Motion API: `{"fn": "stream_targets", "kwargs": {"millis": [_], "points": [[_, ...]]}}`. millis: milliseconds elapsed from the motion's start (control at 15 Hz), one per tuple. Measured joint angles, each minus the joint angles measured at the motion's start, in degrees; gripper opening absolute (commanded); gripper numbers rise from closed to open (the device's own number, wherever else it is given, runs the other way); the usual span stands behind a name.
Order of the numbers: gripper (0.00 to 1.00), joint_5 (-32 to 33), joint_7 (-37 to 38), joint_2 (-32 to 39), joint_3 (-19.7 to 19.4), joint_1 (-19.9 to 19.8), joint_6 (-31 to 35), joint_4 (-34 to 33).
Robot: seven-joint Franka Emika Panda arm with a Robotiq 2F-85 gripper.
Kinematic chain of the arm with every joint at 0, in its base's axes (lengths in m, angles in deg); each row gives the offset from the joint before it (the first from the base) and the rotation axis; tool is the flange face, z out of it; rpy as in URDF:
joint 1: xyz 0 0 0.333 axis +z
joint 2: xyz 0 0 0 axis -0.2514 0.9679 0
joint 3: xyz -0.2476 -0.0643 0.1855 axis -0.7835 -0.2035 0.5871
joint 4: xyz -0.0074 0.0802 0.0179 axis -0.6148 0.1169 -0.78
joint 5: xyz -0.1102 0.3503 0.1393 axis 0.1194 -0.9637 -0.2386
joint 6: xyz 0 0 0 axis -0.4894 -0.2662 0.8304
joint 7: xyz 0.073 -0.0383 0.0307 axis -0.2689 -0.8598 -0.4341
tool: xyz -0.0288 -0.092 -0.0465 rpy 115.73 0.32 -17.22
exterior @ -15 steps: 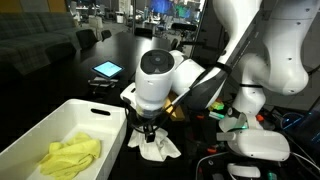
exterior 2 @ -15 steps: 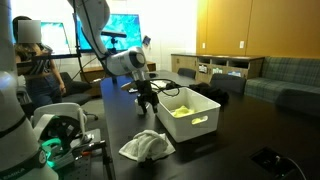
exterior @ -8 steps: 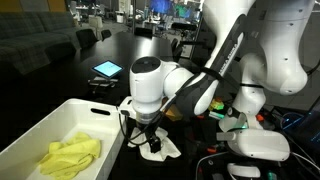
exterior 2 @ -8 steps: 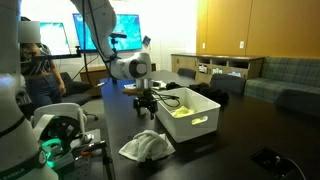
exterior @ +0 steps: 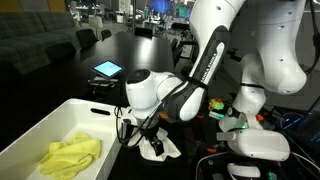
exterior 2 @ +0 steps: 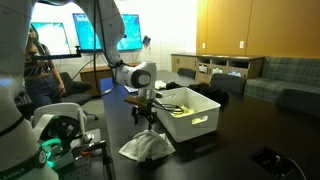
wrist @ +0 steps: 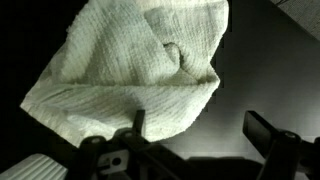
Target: Put the yellow and white cloths in the storage box and put the marker in the mug cup
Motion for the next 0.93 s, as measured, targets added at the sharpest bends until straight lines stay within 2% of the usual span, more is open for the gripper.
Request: {"fn": "stream_targets", "kwargs": {"millis": [267,400,933], "points": [[1.0,5.52,2.84,3.25,-3.78,1.1,2.17,-1.84],[0.75,8.59,5.18,4.73,-5.92,2.12,3.31,-2.84],[0.14,15.13,12.26,6.68,-10.08,5.92,5.27,-4.34]]}}
